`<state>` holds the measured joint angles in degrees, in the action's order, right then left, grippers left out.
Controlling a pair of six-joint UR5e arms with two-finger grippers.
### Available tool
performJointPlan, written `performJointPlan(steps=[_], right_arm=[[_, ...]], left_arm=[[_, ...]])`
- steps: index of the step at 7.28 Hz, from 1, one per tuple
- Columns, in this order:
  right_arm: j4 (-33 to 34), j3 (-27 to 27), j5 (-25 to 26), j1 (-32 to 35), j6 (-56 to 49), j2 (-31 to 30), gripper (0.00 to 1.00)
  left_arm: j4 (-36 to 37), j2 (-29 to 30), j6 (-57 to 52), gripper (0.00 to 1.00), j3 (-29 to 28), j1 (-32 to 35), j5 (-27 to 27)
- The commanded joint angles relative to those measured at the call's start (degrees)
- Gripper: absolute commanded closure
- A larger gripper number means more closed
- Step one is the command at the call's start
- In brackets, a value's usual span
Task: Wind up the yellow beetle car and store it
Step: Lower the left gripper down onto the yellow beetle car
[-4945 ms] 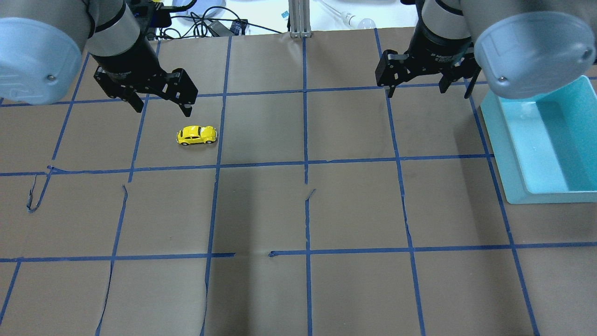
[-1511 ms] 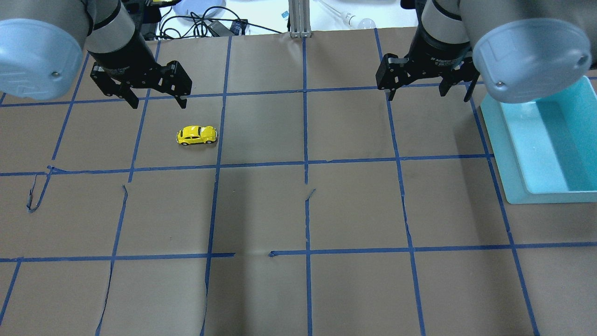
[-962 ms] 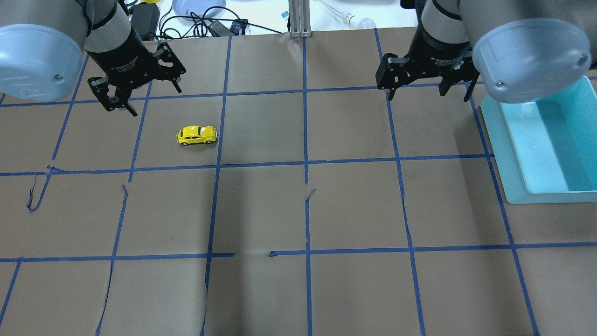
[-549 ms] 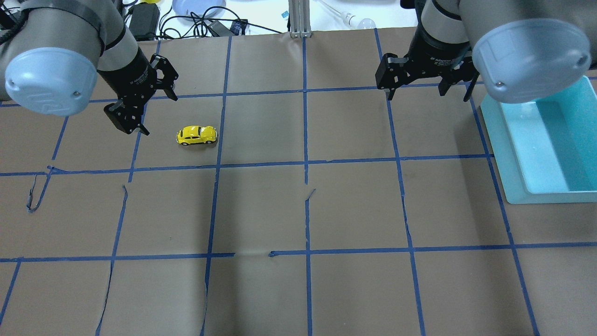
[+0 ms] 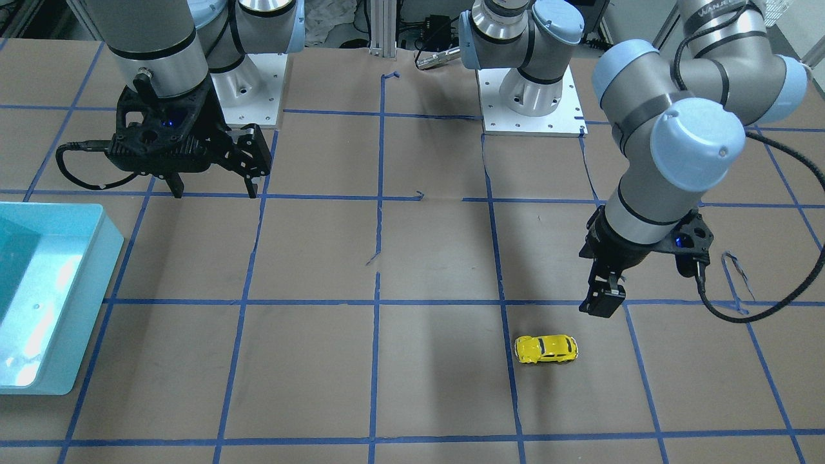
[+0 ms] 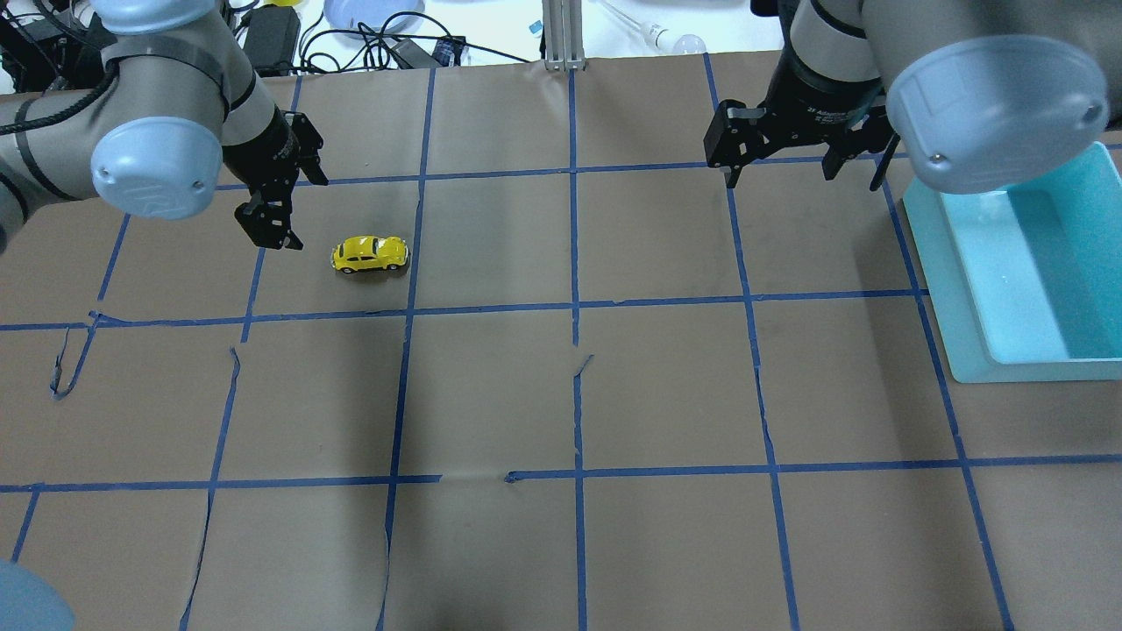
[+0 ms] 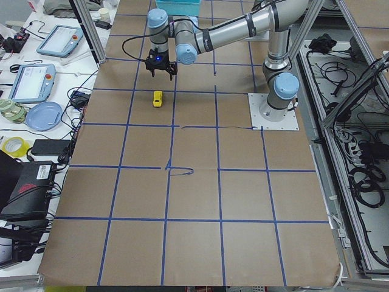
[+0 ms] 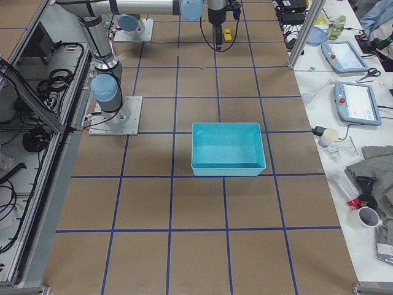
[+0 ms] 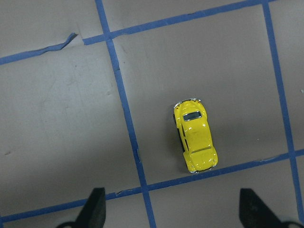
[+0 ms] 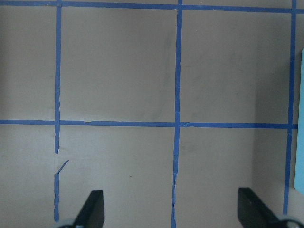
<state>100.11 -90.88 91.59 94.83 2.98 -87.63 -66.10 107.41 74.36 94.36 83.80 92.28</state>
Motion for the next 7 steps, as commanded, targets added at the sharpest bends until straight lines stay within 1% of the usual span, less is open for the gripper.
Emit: performJointPlan(steps=[1,3,7], right_arm=[[0.1,0.1,0.0,0.0,-0.1,0.0,0.0],[0.1,0.0,0.0,0.0,-0.1,0.0,0.0],[0.1,0.1,-0.1,0.0,-0.1,0.0,0.0]], left_arm=[[5.1,6.5,3.4,0.0,-1.3,0.0,-0.1],[5.3,11.4,5.8,0.0,-4.4,0.0,-0.4],[5.3,14.8,5.8,0.0,-4.4,0.0,-0.4]])
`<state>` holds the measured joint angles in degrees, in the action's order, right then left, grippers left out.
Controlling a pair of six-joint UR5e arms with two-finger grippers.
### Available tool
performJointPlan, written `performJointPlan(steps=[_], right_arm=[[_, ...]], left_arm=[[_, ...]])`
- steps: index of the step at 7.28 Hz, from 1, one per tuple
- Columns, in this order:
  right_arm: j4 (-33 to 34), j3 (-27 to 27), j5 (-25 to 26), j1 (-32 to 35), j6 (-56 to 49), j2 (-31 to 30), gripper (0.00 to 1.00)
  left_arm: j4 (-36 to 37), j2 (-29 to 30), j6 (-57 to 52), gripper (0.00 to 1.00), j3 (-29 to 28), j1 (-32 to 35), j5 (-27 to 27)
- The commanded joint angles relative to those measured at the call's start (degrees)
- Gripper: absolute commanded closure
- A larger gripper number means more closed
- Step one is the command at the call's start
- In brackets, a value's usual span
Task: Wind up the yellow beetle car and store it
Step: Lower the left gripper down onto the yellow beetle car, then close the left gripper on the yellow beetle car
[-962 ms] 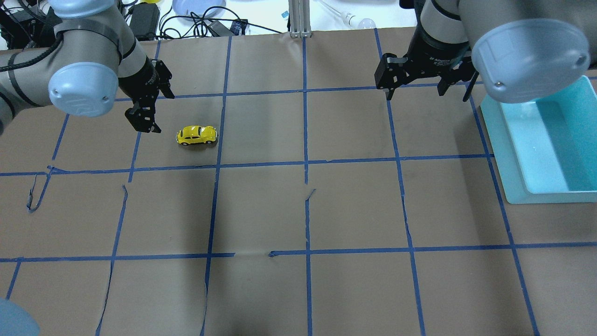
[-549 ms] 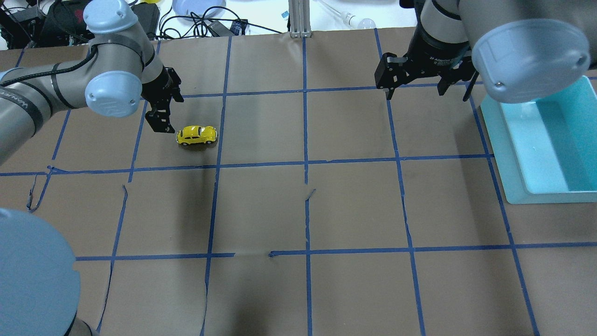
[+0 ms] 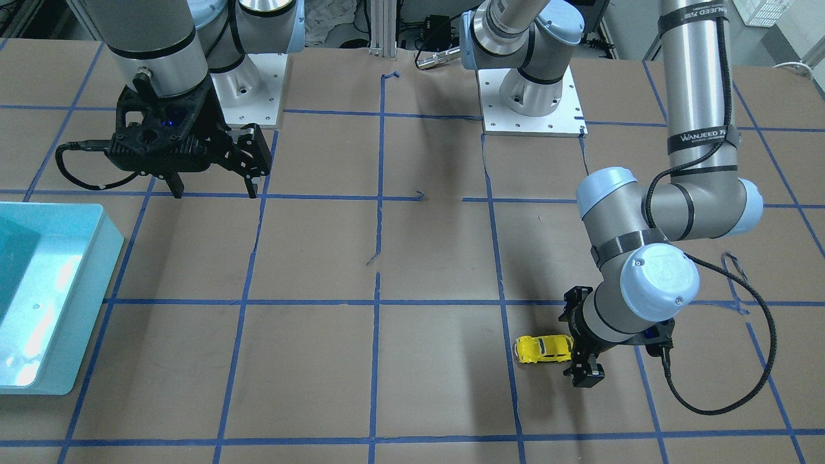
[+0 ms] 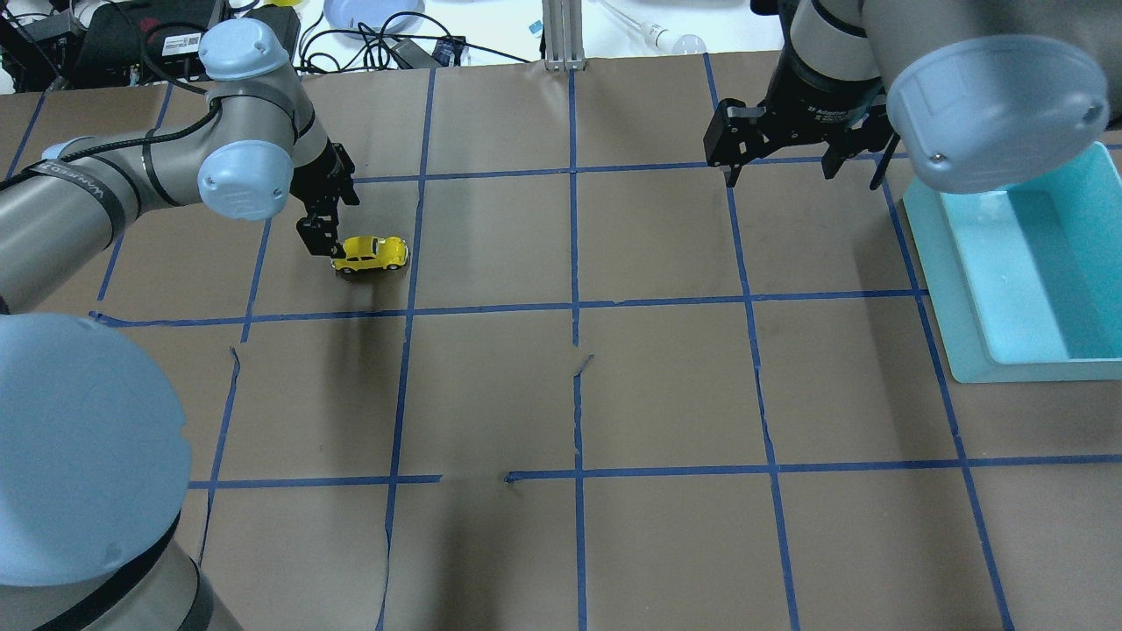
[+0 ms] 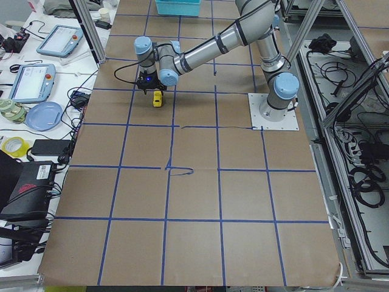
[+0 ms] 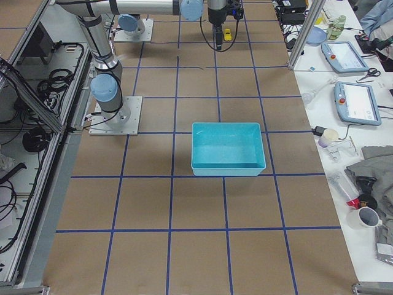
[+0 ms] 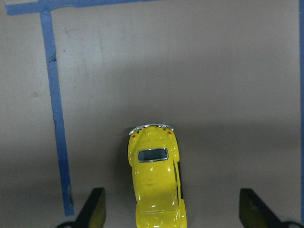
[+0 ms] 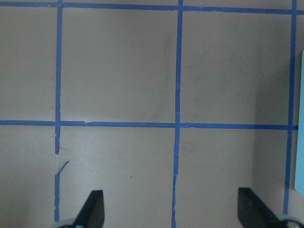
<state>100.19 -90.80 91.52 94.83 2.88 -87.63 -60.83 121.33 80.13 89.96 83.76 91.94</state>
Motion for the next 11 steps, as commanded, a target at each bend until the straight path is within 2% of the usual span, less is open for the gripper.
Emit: performJointPlan(steps=[1,6,7,8,9,11], right_arm=[[0.0,0.0,0.0,0.0,0.0,0.0,0.0],[0.1,0.0,0.0,0.0,-0.1,0.1,0.0],[0.0,0.0,0.0,0.0,0.1,0.0,0.0],[0.0,0.0,0.2,0.0,0.2,0.1,0.0],[0.0,-0.1,0.2,-0.1,0.2,0.1,0.0],[-0.1,0.0,0.1,0.0,0.2,0.0,0.0]], left_arm=[[-0.1,1.2,0.0,0.0,0.4,0.0,-0.2],[0.0,2.9,0.1,0.0,0.5,0.0,-0.3],[-0.1,3.0,-1.0,0.28,0.4,0.0,0.0],[0.0,3.0,-1.6,0.66,0.5,0.1,-0.1],[-0.1,2.9,-1.6,1.0,0.4,0.1,-0.4],[-0.1,1.5,-1.6,1.0,-0.6,-0.1,-0.1]])
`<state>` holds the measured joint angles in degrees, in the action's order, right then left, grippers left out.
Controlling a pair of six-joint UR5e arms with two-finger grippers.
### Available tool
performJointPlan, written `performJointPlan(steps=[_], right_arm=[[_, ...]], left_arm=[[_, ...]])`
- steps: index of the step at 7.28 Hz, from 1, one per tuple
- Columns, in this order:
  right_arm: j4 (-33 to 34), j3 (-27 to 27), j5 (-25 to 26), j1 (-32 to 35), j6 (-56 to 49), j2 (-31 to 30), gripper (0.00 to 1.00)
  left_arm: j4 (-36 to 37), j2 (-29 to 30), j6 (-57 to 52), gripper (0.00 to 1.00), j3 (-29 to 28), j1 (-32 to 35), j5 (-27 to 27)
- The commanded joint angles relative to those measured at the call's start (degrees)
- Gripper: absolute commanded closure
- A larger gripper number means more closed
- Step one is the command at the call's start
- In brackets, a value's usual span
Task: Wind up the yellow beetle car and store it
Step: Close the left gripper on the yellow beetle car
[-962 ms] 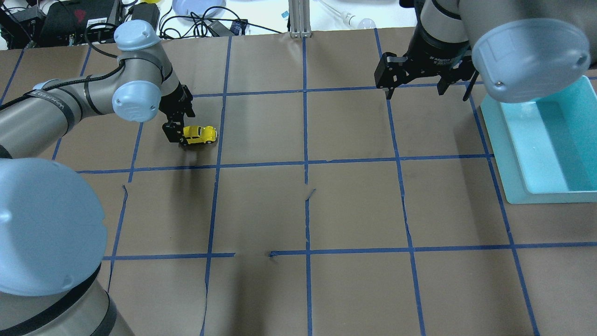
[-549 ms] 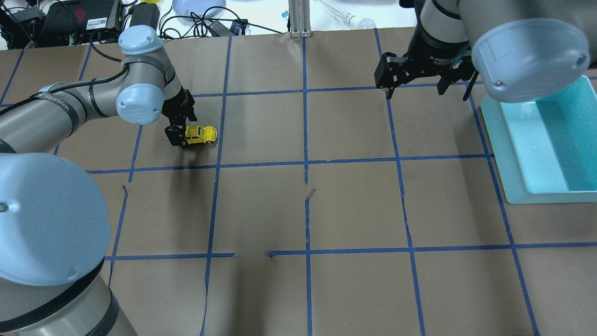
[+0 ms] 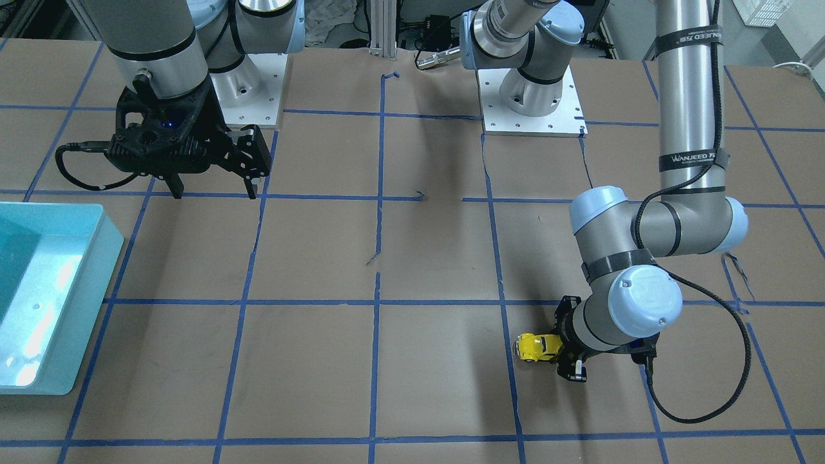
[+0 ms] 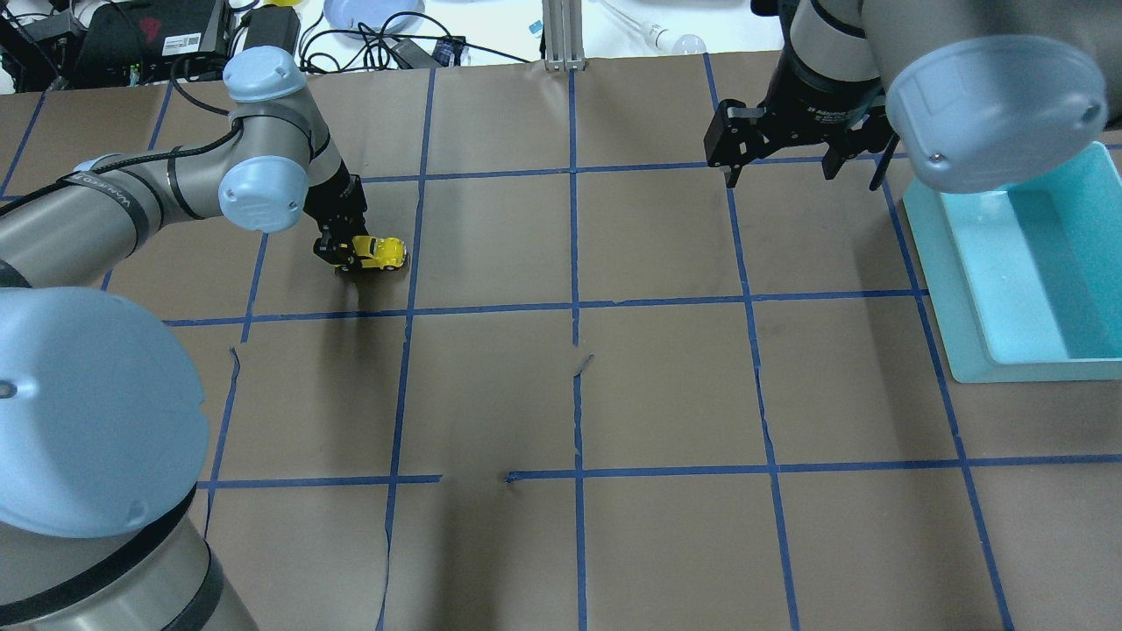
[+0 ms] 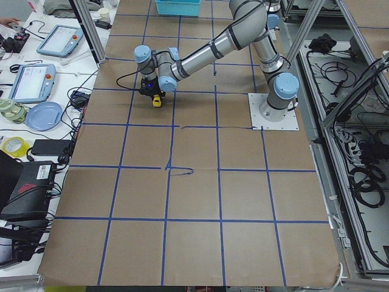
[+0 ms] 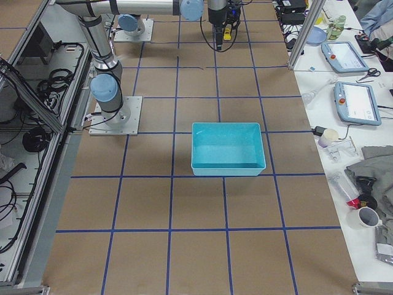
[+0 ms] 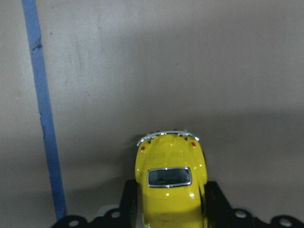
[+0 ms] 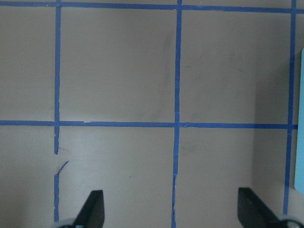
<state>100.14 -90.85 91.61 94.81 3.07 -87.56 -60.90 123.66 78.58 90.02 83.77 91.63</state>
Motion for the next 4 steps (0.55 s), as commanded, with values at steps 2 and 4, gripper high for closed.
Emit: performJointPlan(steps=[2,4], right_arm=[[0.0,0.0,0.0,0.0,0.0,0.0,0.0],[0.0,0.0,0.1,0.0,-0.1,0.0,0.0]], left_arm=[[0.0,-0.8,0.1,1.0,-0.7,-0.1,0.7],[0.0,0.4,0.6,1.0,-0.4,-0.1,0.5]])
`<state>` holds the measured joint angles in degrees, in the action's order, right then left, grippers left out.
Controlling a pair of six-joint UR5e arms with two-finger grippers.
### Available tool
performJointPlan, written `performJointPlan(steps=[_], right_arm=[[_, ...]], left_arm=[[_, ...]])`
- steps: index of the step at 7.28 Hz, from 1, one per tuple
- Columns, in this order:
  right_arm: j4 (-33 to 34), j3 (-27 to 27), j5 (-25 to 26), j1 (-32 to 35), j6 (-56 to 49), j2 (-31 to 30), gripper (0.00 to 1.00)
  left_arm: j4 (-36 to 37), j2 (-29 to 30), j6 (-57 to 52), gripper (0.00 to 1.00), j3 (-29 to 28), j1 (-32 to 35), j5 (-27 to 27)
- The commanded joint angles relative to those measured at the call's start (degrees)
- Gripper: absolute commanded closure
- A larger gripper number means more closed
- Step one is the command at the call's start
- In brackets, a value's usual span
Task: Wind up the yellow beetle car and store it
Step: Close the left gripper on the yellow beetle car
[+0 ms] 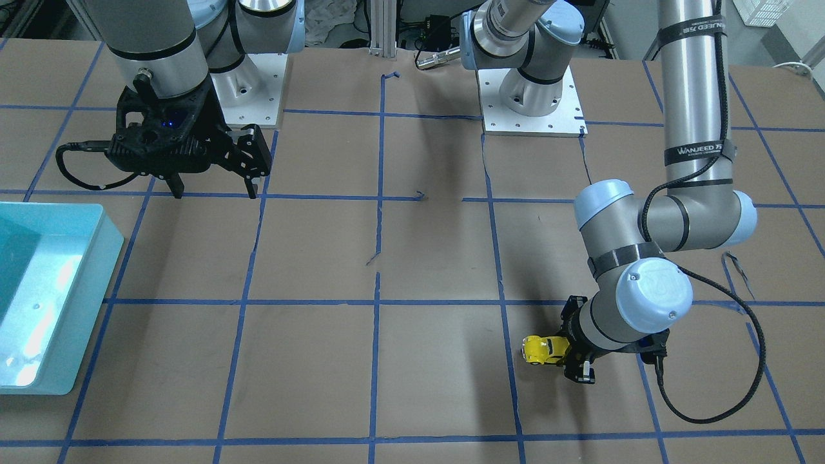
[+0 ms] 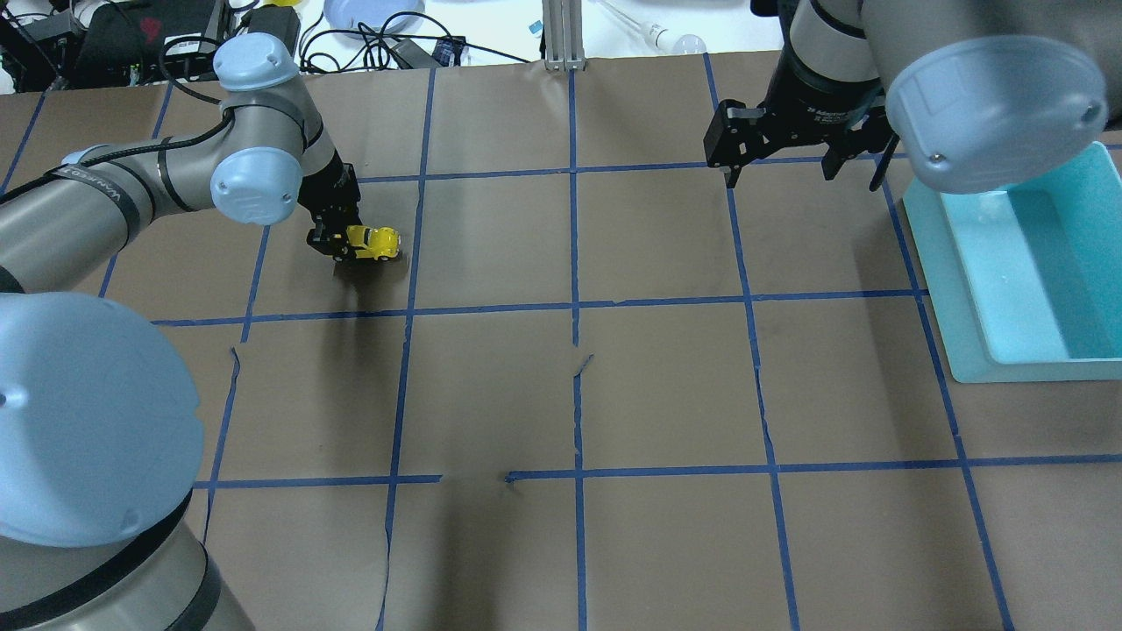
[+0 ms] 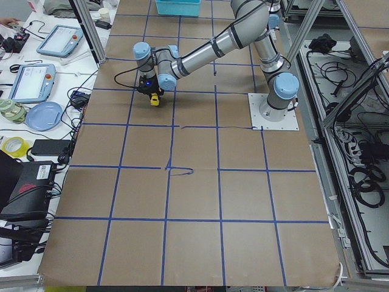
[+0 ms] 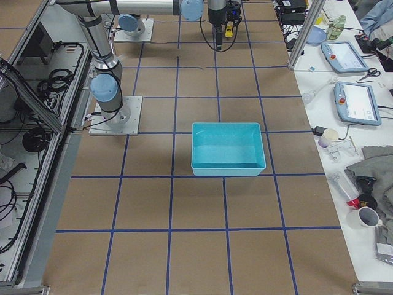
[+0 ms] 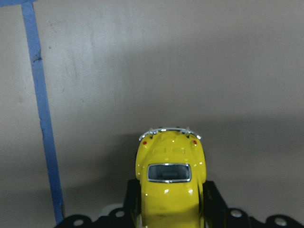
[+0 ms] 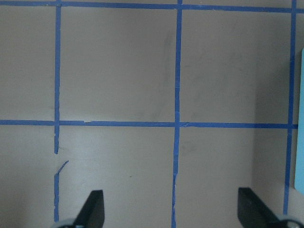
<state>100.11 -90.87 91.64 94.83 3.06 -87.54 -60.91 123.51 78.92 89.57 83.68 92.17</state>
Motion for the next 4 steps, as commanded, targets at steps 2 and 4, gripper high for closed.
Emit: performJointPlan(steps=[2,4], right_arm=[[-0.1,0.0,0.1,-0.1,-0.1,0.0,0.0],[-0.1,0.0,0.1,-0.1,-0.1,-0.1,0.0]], left_arm=[[-0.1,0.8,-0.2,1.0,-0.1,-0.1,0.2],[-0.1,1.2,-0.3,1.0,-0.1,-0.1,0.4]])
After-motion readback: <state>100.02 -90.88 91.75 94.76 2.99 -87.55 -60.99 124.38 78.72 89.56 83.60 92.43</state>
